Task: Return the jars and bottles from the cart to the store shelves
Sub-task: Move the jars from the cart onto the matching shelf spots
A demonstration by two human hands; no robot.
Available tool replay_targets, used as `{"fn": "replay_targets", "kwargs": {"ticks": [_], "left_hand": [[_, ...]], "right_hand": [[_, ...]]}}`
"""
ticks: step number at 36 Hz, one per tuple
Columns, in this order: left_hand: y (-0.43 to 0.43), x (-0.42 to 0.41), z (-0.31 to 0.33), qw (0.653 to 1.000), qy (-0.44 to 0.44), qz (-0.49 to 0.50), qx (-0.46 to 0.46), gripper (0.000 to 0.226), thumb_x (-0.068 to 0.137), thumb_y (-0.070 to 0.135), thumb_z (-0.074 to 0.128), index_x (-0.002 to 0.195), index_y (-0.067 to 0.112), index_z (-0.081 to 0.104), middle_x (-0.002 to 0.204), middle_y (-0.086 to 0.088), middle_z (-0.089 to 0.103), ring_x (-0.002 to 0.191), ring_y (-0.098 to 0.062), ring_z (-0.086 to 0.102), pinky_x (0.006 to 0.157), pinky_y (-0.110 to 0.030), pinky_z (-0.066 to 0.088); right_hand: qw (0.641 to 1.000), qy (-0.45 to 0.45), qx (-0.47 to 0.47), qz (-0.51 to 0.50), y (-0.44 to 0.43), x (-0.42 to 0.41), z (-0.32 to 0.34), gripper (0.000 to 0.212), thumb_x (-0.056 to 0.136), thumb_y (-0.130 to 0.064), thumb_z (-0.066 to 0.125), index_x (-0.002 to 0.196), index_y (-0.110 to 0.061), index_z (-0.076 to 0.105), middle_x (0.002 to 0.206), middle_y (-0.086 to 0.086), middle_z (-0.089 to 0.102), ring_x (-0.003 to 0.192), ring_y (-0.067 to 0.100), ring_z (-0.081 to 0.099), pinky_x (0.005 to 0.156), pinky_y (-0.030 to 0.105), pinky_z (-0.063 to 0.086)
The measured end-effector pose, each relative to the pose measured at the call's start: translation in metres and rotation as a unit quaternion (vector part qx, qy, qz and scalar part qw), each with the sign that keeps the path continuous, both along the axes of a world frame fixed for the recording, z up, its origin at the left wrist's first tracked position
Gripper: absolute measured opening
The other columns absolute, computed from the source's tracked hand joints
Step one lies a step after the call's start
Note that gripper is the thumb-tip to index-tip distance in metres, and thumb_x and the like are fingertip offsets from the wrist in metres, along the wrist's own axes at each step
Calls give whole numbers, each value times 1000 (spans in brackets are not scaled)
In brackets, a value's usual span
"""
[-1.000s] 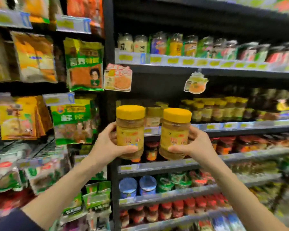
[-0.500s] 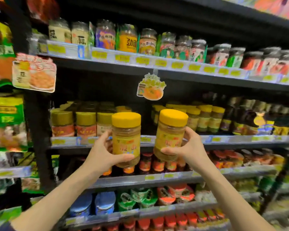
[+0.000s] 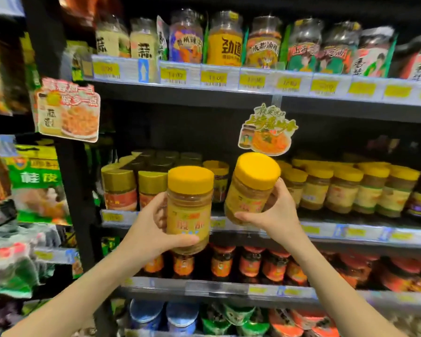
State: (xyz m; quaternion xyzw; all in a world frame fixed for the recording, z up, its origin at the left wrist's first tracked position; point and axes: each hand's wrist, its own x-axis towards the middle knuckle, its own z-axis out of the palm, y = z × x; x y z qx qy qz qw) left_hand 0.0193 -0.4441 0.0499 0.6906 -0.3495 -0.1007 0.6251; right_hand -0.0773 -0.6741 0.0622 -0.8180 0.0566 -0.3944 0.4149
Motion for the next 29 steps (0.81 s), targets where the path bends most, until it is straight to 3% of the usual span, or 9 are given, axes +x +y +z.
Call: {"fn": "replay_targets", "kwargs": {"ticks": [3,7,12,18,24,29], "left_hand": [[2,10,0,1000,-2,6,-3,85,43,25,87,117,39,48,108,16,69,101,-2,65,77,-18,55],[4,21,-2,1000,-13,19,1,89,44,26,88,124,33,48,113,11,68,106,-6,64,84,-26,55],[6,31,-7,1000,-12,17,-4,94,42,31,90,125,35,47,117,12,66,108,-7,63,84,-25,55],[5,32,-11,999,-20,18,-17,92,41,35,91,123,34,49,116,9,67,107,-12,64,84,-28,56],[0,34,-12,999,-19,27,-21,87,44,28,89,121,33,50,115,10,68,106,-11,65,82,-24,56],[-4,35,-13,999,-9,33,-21,88,44,27,89,122,33,49,115,10,67,106,-11,65,83,-25,56]], "right_hand": [[1000,-20,-4,3,-3,21,-1,84,51,-18,91,110,-44,37,112,-21,51,107,-2,53,86,14,46],[1000,-14,2,20,-11,43,-2,86,51,-19,91,111,-44,35,114,-16,51,108,1,53,88,19,45],[998,49,0,26,-23,69,0,89,47,-22,92,117,-27,37,116,-3,55,107,12,54,88,23,45],[991,134,6,-10,-30,88,-4,97,44,-25,94,124,-17,40,116,0,56,108,16,54,91,31,48],[979,202,-11,-15,-31,97,-5,96,47,-27,92,126,-15,38,106,-5,51,101,12,51,85,27,46],[968,251,-16,-13,-32,105,-9,95,45,-32,92,122,-18,38,110,-2,54,110,20,54,92,35,49]]}}
